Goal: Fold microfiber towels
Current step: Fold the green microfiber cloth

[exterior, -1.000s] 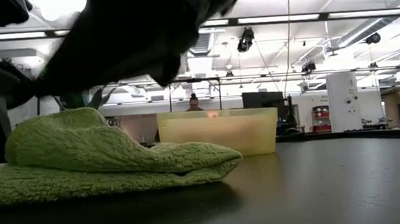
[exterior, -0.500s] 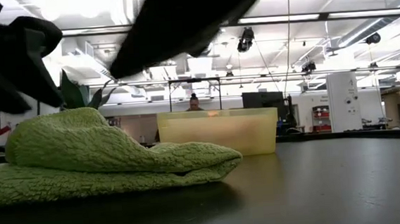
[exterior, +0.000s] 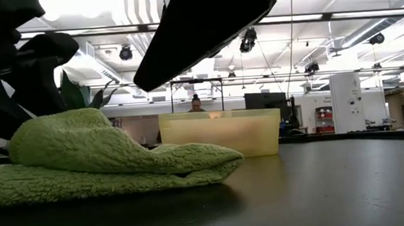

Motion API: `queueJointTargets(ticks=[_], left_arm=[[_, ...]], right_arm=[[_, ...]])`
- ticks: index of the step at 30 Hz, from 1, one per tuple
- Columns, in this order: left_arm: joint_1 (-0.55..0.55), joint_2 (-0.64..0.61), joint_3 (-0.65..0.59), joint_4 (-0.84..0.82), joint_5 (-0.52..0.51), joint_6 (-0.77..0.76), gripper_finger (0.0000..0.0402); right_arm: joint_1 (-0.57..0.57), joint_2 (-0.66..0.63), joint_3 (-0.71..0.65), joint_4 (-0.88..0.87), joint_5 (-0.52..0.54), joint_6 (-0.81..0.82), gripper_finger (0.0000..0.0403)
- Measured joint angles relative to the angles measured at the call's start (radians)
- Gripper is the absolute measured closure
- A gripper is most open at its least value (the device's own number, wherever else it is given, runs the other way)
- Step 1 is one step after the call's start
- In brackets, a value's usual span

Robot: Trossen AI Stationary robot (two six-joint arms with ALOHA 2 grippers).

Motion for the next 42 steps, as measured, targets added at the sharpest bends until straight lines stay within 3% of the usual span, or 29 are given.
queueJointTargets(ticks=[9,15,25,34,38,42], left_arm=[[0.004,0.006,0.000,-0.002,0.003,0.000,0.0391],[0.004,0.000,0.017,-0.048,-0.009,0.039,0.0400],[0.002,-0.004,0.037,-0.165,-0.021,0.050,0.0400],[0.001,-0.003,0.033,-0.171,0.012,0.095,0.0398],[0.001,-0.003,0.032,-0.173,0.017,0.117,0.0372],[0.000,-0.003,0.032,-0.174,0.018,0.127,0.0321]], right_arm=[[0.001,0.000,0.000,0.000,-0.001,0.000,0.0394],[0.001,0.000,-0.002,0.000,-0.001,0.000,0.0394],[0.001,0.000,-0.004,0.000,-0.001,0.010,0.0394],[0.001,0.000,-0.012,0.000,-0.001,0.010,0.0394],[0.000,0.000,-0.016,0.001,0.011,0.008,0.0394],[0.000,0.000,-0.027,0.000,0.052,0.007,0.0394]])
